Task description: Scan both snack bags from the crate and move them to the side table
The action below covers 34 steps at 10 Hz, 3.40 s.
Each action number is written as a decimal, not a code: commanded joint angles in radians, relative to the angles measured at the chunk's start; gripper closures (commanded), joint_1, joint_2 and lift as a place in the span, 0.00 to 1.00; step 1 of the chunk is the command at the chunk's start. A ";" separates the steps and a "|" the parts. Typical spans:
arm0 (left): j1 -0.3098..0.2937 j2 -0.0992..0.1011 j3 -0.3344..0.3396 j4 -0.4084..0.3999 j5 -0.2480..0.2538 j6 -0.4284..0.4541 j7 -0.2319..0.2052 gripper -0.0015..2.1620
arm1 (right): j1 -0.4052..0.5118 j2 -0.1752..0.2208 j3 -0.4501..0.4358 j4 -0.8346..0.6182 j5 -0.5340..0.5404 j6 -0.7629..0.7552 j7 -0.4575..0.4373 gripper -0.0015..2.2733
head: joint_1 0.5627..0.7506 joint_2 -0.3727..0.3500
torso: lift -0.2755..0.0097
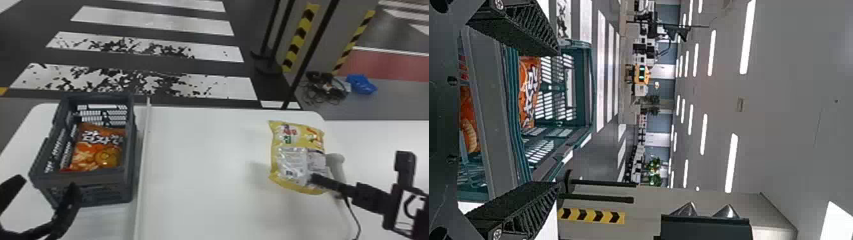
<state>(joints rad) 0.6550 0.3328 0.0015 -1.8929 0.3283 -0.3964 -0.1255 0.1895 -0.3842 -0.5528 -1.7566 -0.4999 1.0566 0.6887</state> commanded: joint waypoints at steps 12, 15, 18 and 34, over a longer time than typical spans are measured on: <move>0.002 0.000 0.003 -0.008 0.000 0.000 0.000 0.03 | -0.153 -0.088 -0.240 0.582 -0.177 -0.640 -0.402 0.99 | 0.70 0.03 | 0.62; 0.002 0.005 0.002 -0.008 0.000 0.000 0.000 0.03 | -0.197 -0.116 -0.220 0.746 -0.213 -0.757 -0.466 0.99 | 0.70 0.03 | 0.62; 0.002 0.008 0.000 -0.008 0.000 -0.003 0.000 0.03 | -0.205 -0.120 -0.196 0.781 -0.226 -0.760 -0.509 0.79 | 0.70 0.03 | 0.62; 0.015 -0.005 0.002 -0.032 -0.009 0.000 -0.002 0.03 | 0.194 0.166 0.131 -0.193 0.043 -0.775 -0.590 0.06 | 0.70 0.03 | 0.62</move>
<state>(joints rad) 0.6704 0.3280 0.0042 -1.9253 0.3199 -0.3966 -0.1273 0.3640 -0.2276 -0.4622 -1.9196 -0.4901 0.3058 0.0985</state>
